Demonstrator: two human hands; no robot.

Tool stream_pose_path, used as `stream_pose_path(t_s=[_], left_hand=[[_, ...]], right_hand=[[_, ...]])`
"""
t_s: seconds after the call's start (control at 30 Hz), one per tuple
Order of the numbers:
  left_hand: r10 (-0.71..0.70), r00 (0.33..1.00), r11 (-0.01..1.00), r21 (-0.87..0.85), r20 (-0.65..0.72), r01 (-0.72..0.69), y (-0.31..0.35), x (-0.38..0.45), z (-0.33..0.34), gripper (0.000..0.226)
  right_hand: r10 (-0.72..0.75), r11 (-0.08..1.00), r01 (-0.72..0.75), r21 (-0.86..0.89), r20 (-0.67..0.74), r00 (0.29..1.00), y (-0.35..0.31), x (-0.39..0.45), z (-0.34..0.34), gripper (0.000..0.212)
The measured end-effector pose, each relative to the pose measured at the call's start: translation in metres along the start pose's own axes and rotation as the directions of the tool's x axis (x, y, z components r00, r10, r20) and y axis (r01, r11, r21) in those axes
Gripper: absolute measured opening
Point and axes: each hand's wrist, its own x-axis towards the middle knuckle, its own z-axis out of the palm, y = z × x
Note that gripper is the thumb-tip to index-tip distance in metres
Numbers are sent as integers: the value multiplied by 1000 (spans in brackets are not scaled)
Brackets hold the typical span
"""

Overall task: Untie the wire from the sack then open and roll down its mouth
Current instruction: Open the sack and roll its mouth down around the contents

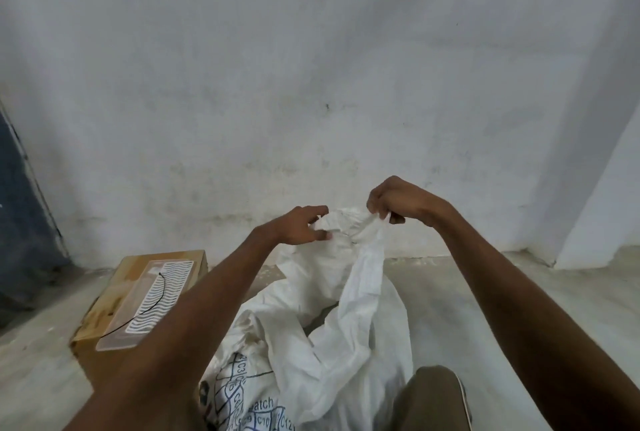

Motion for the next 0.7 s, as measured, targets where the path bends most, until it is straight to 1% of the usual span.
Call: stream_pose_path(t_s=[0.07, 0.13, 0.17, 0.2, 0.23, 0.27, 0.3, 0.33, 0.37, 0.4, 0.43, 0.47, 0.5, 0.53, 0.6, 0.67, 0.7], left_hand=[[-25, 999, 1000, -13, 21, 26, -7, 0, 2, 39], [-66, 991, 998, 21, 118, 64, -10, 1, 2, 45], [-95, 981, 994, 76, 170, 84, -11, 3, 3, 47], [-116, 974, 985, 149, 195, 87, -12, 5, 4, 47], [-119, 977, 972, 221, 177, 79, -13, 8, 5, 42], [-102, 988, 962, 264, 120, 68, -15, 11, 5, 35], [-86, 996, 960, 270, 39, 72, -19, 14, 5, 31], [-76, 996, 966, 244, -47, 85, -22, 18, 4, 33], [-81, 989, 972, 208, -126, 107, -23, 20, 2, 36], [-89, 976, 977, 175, -200, 125, -23, 23, -2, 38], [-95, 958, 981, 137, -269, 136, -21, 26, -5, 37], [-98, 941, 986, 97, -325, 136, -19, 29, -8, 33], [-98, 930, 990, 64, -353, 128, -18, 31, -12, 31], [-97, 931, 992, 37, -352, 117, -17, 32, -16, 33], [-96, 959, 994, 15, -265, 104, -21, 28, -23, 35], [-86, 991, 996, 14, -102, 88, -34, 17, -25, 31], [-87, 996, 996, 7, -13, 88, -42, 9, -22, 31]], right_hand=[[86, 957, -120, -265, -137, 987, 16, 9, -11, 14], [158, 893, -236, -383, -223, 962, 29, 17, -14, 14], [180, 852, -276, -444, -247, 952, 33, 21, -12, 13], [189, 789, -313, -529, -275, 943, 35, 24, -7, 21], [174, 705, -334, -625, -305, 937, 36, 27, -2, 33], [115, 638, -317, -702, -321, 940, 36, 30, 5, 42], [34, 620, -254, -742, -298, 954, 35, 35, 13, 46], [-28, 652, -167, -740, -244, 969, 33, 41, 21, 46], [-65, 742, -79, -666, -189, 980, 30, 47, 29, 45], [-79, 828, -21, -560, -153, 985, 25, 51, 37, 43], [-103, 868, 15, -496, -149, 983, 21, 55, 45, 43], [-143, 872, 52, -487, -152, 978, 16, 56, 51, 45], [-205, 837, 92, -540, -154, 966, 12, 58, 56, 43], [-259, 810, 122, -574, -164, 952, 11, 61, 60, 37], [-311, 813, 154, -561, -195, 930, 12, 65, 61, 27], [-311, 837, 140, -530, -249, 917, 17, 66, 54, 18], [-301, 848, 118, -516, -286, 910, 21, 66, 48, 15]])
